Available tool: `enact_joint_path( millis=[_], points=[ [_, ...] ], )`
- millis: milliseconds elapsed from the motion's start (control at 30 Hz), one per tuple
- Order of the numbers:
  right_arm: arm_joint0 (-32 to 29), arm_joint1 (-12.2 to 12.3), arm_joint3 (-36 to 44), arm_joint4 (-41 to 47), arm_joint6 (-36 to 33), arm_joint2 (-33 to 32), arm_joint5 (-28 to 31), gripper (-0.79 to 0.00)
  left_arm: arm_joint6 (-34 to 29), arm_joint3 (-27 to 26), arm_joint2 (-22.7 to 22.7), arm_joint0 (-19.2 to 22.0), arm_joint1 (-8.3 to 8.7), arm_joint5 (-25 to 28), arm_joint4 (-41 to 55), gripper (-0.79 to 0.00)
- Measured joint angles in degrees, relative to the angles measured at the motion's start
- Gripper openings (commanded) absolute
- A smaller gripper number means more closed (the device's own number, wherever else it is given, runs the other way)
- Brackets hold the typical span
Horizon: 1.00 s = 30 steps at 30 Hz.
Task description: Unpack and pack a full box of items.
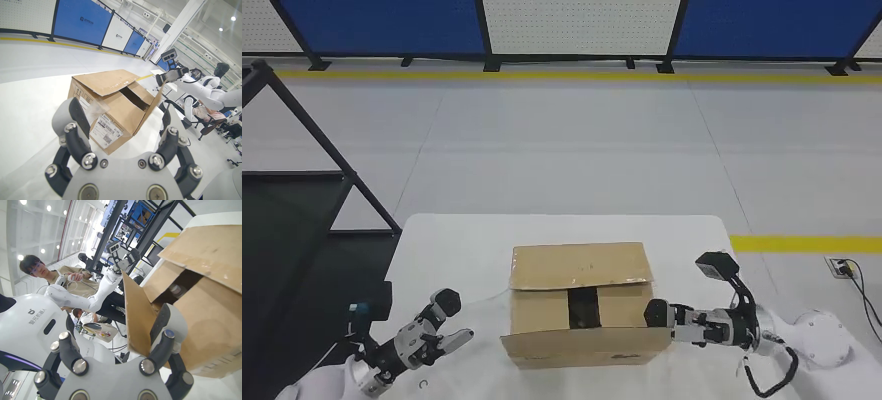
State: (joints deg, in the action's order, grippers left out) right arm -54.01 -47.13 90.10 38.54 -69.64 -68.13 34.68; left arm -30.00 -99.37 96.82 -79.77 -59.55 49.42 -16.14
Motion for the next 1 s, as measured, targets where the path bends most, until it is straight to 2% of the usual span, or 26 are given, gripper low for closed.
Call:
enact_joint_path(
  millis=[200,333,667,1000],
  points=[
    [-6.54,2.8,8.53,0.07,-0.86,-2.93,-0.85,0.0,0.0,0.0,0.0,0.0,0.0,0.0,0.0,0.0],
    [-9.48,4.32,9.86,-3.4,0.56,-2.35,0.57,0.0,0.0,0.0,0.0,0.0,0.0,0.0,0.0,0.0],
    [-10.65,7.1,5.58,-9.61,6.57,5.36,6.56,0.0,0.0,0.0,0.0,0.0,0.0,0.0,0.0,0.0],
    [-7.04,8.69,-1.44,-11.64,11.12,13.58,11.1,0.0,0.0,0.0,0.0,0.0,0.0,0.0,0.0,0.0]
  ],
)
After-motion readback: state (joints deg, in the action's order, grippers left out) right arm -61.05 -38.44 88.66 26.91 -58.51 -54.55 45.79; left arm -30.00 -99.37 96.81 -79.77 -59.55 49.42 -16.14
